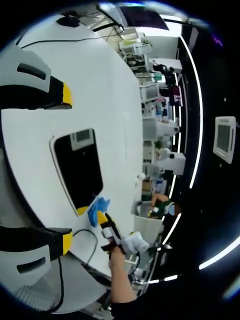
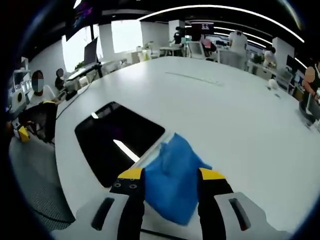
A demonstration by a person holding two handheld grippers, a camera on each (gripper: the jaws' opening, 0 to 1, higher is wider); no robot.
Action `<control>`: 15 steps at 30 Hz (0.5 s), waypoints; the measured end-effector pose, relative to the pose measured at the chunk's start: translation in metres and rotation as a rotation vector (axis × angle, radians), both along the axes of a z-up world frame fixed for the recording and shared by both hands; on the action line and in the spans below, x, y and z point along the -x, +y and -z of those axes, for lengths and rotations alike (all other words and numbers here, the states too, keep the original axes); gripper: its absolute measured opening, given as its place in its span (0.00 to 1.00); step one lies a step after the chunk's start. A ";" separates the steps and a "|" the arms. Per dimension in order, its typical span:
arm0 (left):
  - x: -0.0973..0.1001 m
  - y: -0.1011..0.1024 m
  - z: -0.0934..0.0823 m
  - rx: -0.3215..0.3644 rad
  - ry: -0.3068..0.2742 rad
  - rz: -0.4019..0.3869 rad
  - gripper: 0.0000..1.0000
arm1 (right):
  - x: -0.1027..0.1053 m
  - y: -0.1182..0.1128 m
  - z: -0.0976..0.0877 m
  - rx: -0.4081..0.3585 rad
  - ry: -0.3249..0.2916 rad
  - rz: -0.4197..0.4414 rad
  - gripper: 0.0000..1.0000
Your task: Wipe the mirror surface with the cleaning cloth until all visible marks leave the cleaned area.
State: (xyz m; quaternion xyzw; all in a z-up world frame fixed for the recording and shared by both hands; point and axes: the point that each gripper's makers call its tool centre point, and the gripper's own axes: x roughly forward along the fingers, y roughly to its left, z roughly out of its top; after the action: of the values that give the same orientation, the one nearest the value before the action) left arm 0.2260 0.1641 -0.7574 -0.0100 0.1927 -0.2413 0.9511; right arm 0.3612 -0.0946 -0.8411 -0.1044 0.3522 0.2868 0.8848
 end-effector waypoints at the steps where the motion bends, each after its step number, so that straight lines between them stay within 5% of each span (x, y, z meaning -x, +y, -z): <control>1: 0.000 0.000 0.000 0.000 0.001 0.001 0.99 | 0.000 0.000 0.001 0.000 0.001 -0.002 0.37; 15: 0.001 -0.001 0.000 0.002 0.008 0.006 0.99 | 0.001 0.003 0.017 0.067 0.036 -0.026 0.29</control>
State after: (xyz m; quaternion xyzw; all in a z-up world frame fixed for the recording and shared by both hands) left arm 0.2252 0.1636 -0.7576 -0.0114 0.1965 -0.2445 0.9495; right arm 0.3606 -0.0913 -0.8582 -0.1333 0.3758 0.2884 0.8706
